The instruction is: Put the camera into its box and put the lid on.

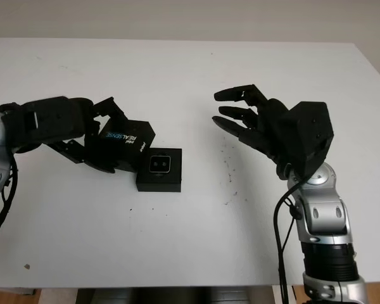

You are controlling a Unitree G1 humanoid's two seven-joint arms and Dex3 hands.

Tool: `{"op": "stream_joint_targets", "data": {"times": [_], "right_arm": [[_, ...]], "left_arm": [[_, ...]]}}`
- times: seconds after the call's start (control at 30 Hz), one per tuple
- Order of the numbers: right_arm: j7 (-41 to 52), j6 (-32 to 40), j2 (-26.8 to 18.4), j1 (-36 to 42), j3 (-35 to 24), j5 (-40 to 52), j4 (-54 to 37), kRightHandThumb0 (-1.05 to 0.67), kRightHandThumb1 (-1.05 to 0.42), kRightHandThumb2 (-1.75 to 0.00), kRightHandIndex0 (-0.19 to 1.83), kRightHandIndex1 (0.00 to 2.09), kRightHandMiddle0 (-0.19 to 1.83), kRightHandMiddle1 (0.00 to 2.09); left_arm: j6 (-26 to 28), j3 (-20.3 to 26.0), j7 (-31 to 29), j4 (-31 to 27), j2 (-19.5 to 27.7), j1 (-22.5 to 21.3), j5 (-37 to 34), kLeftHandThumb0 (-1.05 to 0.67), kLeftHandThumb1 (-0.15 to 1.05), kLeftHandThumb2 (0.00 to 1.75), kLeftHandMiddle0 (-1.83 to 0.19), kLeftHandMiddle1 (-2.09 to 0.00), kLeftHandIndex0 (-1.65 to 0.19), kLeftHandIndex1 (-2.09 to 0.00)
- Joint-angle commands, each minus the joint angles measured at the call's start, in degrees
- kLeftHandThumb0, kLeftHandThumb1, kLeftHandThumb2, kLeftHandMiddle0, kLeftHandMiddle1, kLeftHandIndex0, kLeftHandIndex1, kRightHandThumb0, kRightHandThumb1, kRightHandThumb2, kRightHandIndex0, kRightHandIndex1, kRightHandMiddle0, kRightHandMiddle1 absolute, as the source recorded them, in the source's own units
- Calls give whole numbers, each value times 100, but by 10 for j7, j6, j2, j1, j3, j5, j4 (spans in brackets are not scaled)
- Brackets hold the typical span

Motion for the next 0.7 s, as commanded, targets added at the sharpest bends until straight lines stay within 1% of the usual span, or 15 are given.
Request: {"op": "stream_joint_targets", "data": {"times": [0.0,0.1,0.2,0.23,0.3,0.37,0.5,0.57,0.67], "right_arm": [[-2,-10,3,-5,-1,1,1,-33,-103,-5,11,70,-4,131],[-5,-14,4,-4,1,-3,2,-33,-103,-5,10,72,-5,132],[-8,-11,6,-3,3,-6,0,-33,-102,-5,9,73,-5,132],[-9,-12,6,-3,3,-7,-1,-33,-103,-5,9,73,-4,132],[-11,-12,7,-2,5,-10,-3,-33,-103,-5,9,73,-4,132],[-12,-8,8,-2,5,-11,-4,-33,-103,-5,9,74,-4,132],[-14,-9,12,-2,6,-13,-5,-32,-103,-5,9,75,-5,132],[-16,-7,14,-3,7,-15,-5,-33,-103,-5,9,76,-4,132],[-17,-10,15,-2,9,-19,-6,-33,-103,-5,9,76,-4,131]], "left_arm": [[32,-7,-13,-9,-5,-28,-7,-29,105,34,-59,-209,-36,-191],[61,-10,-24,-7,-8,-41,-19,-28,105,34,-64,-209,-39,-193],[98,-24,-31,-8,-9,-55,-22,-28,105,34,-65,-209,-39,-194],[114,-32,-33,-11,-9,-60,-20,-30,105,34,-60,-209,-38,-195],[164,-47,-36,-14,-13,-74,-18,-30,105,33,-51,-209,-36,-195],[207,-54,-35,-16,-20,-83,-27,-30,105,32,-47,-209,-34,-196],[248,-72,-28,-29,-23,-91,-34,-29,105,32,-50,-209,-34,-196],[274,-71,-22,-33,-30,-93,-46,-27,105,32,-51,-209,-34,-196],[292,-72,-10,-43,-34,-91,-61,-25,105,33,-51,-209,-32,-194]]}}
